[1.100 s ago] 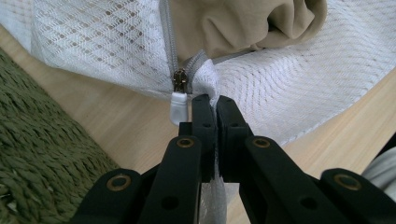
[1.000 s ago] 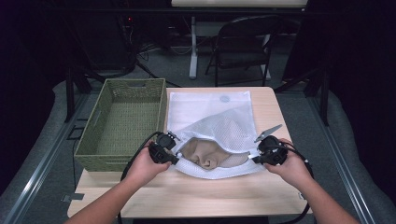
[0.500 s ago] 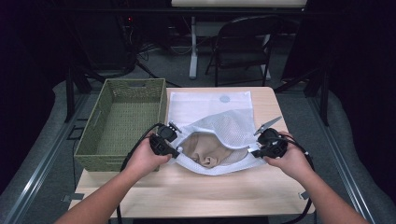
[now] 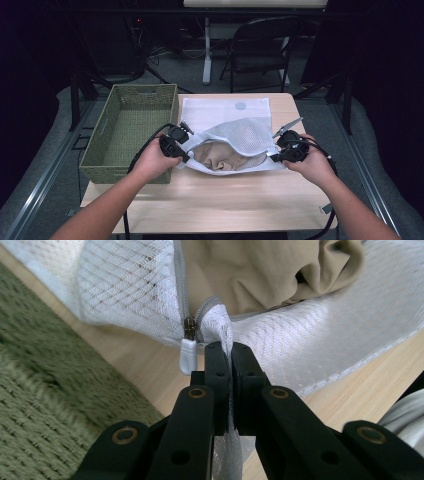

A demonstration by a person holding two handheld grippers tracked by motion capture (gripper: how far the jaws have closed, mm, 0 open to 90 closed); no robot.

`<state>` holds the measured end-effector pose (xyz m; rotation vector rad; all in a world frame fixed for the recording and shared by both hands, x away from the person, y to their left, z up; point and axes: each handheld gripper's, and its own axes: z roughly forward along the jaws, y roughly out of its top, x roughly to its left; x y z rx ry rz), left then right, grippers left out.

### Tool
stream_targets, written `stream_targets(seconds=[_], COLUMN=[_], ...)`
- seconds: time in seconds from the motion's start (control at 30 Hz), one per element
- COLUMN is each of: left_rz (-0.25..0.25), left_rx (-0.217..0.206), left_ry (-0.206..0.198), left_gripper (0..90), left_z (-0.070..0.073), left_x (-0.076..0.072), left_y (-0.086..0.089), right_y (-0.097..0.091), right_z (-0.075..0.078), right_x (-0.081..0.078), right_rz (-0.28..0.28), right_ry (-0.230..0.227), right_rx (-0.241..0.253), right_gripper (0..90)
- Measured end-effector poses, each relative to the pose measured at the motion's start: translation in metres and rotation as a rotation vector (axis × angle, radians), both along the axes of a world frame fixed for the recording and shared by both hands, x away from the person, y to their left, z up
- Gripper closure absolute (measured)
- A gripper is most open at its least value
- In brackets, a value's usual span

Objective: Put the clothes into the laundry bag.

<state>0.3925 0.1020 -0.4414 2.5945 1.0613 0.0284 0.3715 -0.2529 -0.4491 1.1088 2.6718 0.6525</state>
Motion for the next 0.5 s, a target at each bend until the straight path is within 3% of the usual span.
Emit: stream_targets(seconds=[0.5], left_rz=[0.026], left_rx=[0.009], left_ry=[-0.032], left_gripper=[87.9], left_z=[0.015], left_x=[0.007], left_y=[0.011], right_y=[0.005], right_z=[0.013], right_x=[0.006], right_rz=[-0.004], right_ry=[-0.033], right_rx=[-0.027], right_gripper=[88.7])
